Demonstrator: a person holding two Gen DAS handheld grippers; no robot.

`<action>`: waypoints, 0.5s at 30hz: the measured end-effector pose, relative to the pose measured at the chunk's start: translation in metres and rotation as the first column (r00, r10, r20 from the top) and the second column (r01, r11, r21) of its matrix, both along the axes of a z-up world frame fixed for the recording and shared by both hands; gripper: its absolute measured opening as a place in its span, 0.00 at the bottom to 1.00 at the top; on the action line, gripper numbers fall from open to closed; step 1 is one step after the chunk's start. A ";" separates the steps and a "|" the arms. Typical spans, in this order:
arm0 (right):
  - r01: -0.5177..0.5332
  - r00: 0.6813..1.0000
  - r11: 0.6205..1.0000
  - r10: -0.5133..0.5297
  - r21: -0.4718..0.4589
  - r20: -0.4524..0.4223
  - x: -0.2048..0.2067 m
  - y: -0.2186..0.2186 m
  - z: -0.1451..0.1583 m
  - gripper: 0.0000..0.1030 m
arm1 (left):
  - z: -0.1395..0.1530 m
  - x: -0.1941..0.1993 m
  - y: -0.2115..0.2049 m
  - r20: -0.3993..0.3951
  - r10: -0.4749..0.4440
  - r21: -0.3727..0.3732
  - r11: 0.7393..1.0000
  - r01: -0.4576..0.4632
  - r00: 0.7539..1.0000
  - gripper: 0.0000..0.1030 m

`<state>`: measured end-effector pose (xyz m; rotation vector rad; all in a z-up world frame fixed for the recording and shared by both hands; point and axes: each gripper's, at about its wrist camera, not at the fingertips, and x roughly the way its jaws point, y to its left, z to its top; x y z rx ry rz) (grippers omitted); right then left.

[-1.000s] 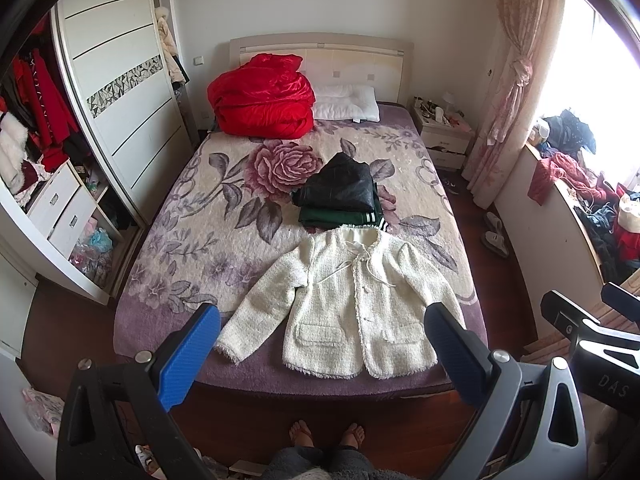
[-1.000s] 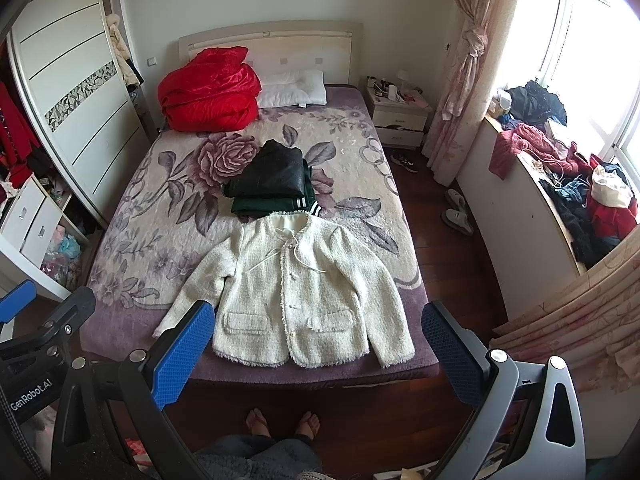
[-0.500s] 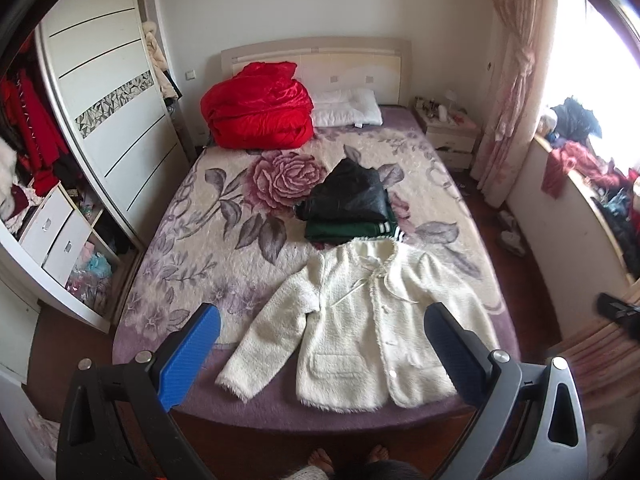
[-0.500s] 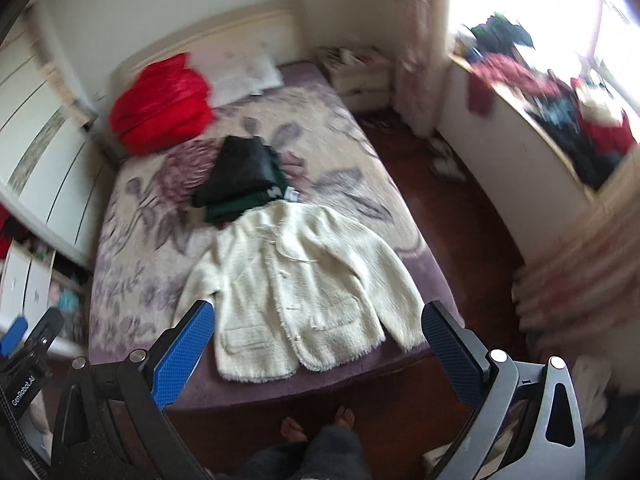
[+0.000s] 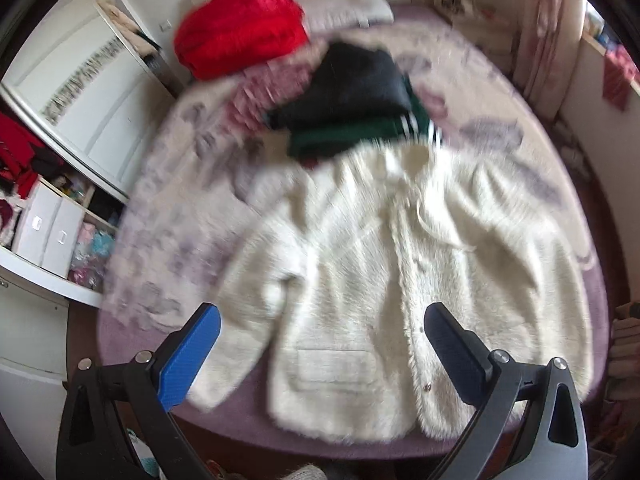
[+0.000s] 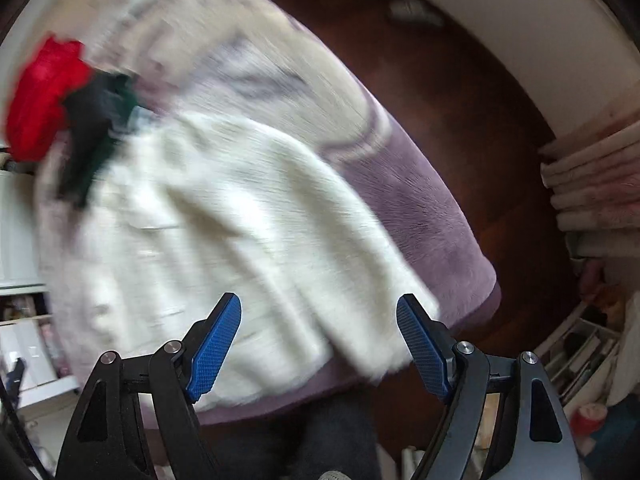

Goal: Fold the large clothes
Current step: 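Move both grippers down to the cream jacket's sleeves and hem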

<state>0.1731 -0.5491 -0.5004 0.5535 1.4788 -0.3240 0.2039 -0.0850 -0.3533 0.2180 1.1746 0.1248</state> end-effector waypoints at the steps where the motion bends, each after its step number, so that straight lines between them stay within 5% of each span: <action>1: -0.007 1.000 1.000 0.008 0.006 -0.017 0.006 -0.008 -0.030 0.79 | -0.031 0.010 -0.005 -0.036 0.004 0.000 1.000 -0.004 0.999 1.00; 7: -0.093 0.985 0.993 0.103 0.076 -0.141 0.042 -0.042 -0.195 0.79 | -0.158 0.042 -0.040 -0.168 -0.016 0.039 0.999 0.023 0.986 1.00; 11: -0.125 0.968 0.981 0.154 0.146 -0.200 0.058 -0.041 -0.241 0.80 | -0.208 0.048 -0.065 -0.222 -0.070 0.045 0.996 0.082 0.972 1.00; 12: -0.178 0.963 0.973 0.203 0.147 -0.179 0.063 -0.036 -0.240 0.68 | -0.215 0.046 -0.070 -0.231 -0.083 0.051 0.994 0.097 0.969 1.00; 13: -0.234 0.952 0.962 0.255 0.140 -0.167 0.066 -0.030 -0.236 0.34 | -0.220 0.044 -0.074 -0.240 -0.093 0.054 0.993 0.109 0.966 1.00; 14: -0.310 0.930 0.942 0.329 0.132 -0.164 0.069 -0.024 -0.230 0.17 | -0.224 0.043 -0.078 -0.249 -0.103 0.048 0.992 0.118 0.963 1.00; 15: -0.340 0.919 0.931 0.359 0.134 -0.163 0.071 -0.022 -0.225 0.10 | -0.227 0.042 -0.081 -0.261 -0.115 0.039 0.991 0.130 0.958 1.00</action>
